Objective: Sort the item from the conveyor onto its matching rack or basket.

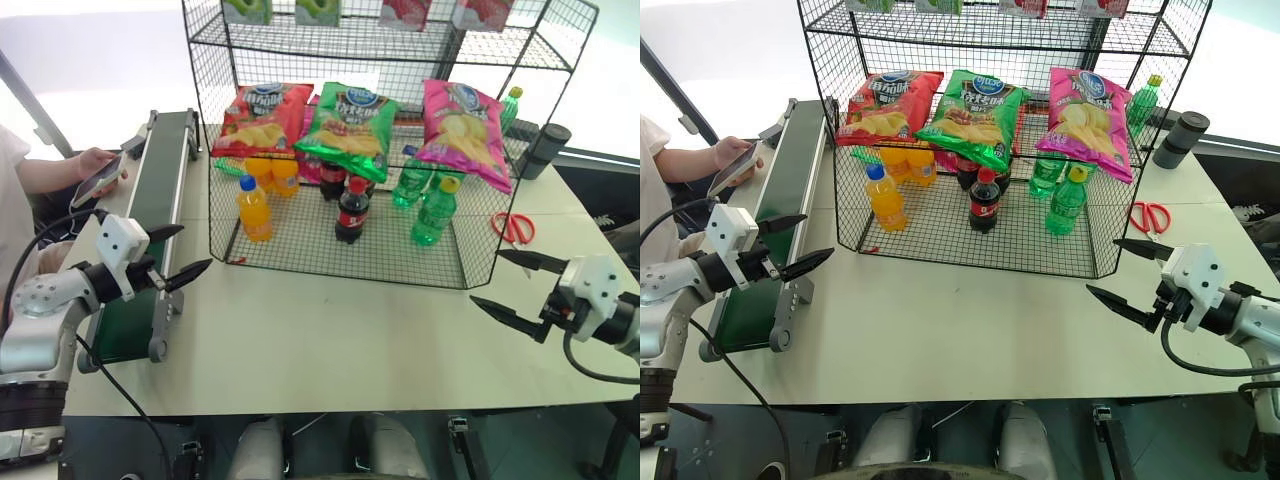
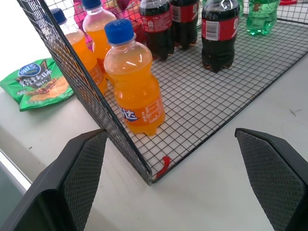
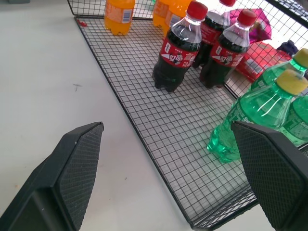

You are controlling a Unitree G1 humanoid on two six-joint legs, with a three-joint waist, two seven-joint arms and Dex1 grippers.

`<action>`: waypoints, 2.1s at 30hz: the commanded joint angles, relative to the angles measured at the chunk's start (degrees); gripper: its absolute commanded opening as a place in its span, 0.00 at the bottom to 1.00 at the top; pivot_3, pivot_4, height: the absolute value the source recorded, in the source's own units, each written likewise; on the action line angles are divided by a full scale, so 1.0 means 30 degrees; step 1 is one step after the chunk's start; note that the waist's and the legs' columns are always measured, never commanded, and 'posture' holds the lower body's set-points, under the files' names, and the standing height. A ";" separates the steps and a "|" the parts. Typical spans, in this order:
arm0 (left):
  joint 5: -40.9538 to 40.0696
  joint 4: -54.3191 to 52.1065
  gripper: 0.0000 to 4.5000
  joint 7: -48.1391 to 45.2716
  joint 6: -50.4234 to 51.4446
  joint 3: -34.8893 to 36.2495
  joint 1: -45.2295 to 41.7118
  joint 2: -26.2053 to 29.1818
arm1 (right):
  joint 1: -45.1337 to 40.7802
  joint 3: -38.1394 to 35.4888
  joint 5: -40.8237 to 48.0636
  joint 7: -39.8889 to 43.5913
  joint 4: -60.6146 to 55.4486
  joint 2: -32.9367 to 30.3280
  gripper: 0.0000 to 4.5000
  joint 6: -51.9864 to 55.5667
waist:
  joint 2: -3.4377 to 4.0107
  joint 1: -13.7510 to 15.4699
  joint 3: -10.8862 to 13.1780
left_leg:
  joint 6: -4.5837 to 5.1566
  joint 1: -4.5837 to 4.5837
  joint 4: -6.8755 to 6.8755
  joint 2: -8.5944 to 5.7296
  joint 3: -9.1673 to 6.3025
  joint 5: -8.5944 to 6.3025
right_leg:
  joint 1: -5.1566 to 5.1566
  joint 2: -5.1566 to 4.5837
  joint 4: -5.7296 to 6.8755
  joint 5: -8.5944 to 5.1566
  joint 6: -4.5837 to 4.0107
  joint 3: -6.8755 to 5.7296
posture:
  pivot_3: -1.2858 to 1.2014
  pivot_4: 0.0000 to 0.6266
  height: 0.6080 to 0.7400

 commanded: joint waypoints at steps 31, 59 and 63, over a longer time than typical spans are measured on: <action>0.0391 -0.0771 1.00 0.0798 -0.0788 0.0098 0.0163 -0.0112 | -0.0792 0.0553 -0.0269 0.0296 0.0906 -0.0217 0.98 -0.0883 | -0.0002 -0.0004 -0.0001 | -0.0008 0.0006 0.0003 -0.0003 0.0001 0.0005 | 0.0008 -0.0001 0.0009 0.0001 0.0002 0.0000 | 0.52 0.24 1.00; 0.0462 -0.1598 1.00 0.1578 -0.0369 -0.0010 0.0213 -0.0532 | -0.0950 0.1051 -0.0631 -0.0010 0.0772 -0.0091 0.98 -0.0826 | -0.0002 -0.0008 -0.0002 | -0.0013 0.0011 0.0005 -0.0003 0.0001 0.0008 | 0.0011 0.0000 0.0015 0.0001 0.0002 0.0001 | 0.52 0.24 1.00; 0.0517 -0.1580 1.00 0.1604 -0.0533 -0.0193 0.0244 -0.0726 | -0.1065 0.1265 -0.0654 -0.0215 0.0414 -0.0127 0.98 -0.0754 | -0.0003 -0.0005 -0.0002 | -0.0015 0.0011 0.0006 -0.0003 0.0001 0.0010 | 0.0011 0.0000 0.0017 0.0001 0.0002 0.0001 | 0.52 0.24 1.00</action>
